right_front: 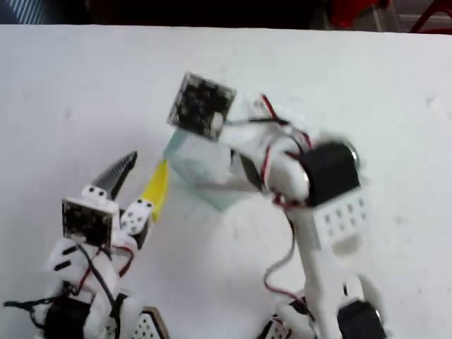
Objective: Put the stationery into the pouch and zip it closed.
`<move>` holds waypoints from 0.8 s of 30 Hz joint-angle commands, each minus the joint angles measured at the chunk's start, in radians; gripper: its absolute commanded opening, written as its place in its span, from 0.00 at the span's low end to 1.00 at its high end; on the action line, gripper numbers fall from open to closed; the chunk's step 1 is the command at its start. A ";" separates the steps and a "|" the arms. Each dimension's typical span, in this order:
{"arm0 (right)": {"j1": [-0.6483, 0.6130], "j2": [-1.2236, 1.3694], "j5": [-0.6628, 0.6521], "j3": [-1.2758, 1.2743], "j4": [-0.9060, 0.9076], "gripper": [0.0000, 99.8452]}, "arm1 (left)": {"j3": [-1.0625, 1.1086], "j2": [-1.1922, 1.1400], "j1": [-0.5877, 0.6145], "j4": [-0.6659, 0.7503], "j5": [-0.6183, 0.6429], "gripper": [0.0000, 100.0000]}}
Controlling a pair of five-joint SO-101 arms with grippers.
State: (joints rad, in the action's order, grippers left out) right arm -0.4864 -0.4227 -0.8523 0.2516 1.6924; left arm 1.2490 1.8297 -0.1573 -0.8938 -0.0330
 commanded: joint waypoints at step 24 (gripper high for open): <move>0.027 -0.532 -0.189 -0.598 -0.094 0.02 | -0.459 -0.628 -0.199 -0.158 -0.549 0.33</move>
State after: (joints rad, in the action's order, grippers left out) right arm -0.4695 -0.9582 -1.0211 -0.3314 1.5773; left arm 0.9114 1.3479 -0.3138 -1.0395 -0.5178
